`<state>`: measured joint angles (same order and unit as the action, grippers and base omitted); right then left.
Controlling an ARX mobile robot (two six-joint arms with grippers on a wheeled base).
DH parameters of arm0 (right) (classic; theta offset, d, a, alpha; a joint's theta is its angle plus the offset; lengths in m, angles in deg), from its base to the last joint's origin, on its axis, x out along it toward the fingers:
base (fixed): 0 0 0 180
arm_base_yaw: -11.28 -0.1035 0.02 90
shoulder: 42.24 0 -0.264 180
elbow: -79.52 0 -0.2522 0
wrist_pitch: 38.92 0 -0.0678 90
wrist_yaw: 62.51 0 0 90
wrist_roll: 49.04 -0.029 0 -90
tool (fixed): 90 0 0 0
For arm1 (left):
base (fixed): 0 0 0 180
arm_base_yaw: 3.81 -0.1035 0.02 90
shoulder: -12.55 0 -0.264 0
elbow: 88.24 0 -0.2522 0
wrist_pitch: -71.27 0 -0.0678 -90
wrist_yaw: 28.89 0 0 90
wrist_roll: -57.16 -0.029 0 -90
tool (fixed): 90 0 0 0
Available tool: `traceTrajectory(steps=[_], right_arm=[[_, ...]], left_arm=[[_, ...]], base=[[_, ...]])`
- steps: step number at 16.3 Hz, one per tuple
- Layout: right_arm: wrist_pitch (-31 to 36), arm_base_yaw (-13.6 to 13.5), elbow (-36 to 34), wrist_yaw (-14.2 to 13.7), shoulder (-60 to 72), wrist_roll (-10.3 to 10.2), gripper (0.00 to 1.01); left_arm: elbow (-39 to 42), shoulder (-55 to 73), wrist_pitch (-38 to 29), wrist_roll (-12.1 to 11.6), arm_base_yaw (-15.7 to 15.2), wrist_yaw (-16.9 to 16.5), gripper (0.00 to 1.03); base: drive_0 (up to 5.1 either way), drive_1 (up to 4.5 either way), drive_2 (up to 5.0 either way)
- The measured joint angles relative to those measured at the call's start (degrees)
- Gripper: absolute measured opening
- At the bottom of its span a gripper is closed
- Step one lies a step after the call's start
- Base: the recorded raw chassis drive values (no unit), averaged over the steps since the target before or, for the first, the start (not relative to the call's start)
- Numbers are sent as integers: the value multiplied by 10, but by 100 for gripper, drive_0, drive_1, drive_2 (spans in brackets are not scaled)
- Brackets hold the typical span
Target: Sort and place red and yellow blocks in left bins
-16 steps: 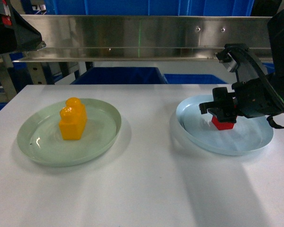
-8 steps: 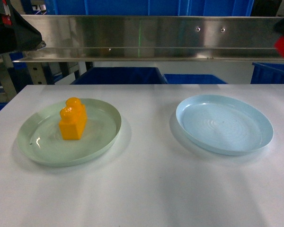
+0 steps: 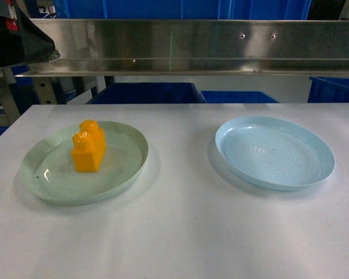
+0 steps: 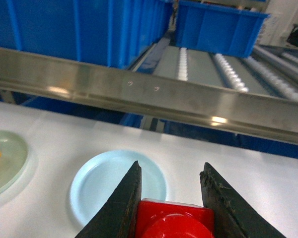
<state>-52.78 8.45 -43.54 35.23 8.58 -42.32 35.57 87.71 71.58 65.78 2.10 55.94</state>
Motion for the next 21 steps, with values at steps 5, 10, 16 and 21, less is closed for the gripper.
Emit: traceTrajectory(steps=[5,10,16,21], right_arm=[[-10,-39,-34,-46,-15,-18,30],[-1,-16,-43,-47,-2,-18,30],[5,-12,-44,-45,15,-24,30],[5,-12,-44,-44,16,-24,30]], left_arm=[[0,0,0,0,-1,2,98],[0,0,0,0,-1,2,98],[0,0,0,0,-1,1,98],[-49,31,40,5,16,57,98]], base=[[0,0,0],[0,0,0],[0,0,0],[0,0,0]])
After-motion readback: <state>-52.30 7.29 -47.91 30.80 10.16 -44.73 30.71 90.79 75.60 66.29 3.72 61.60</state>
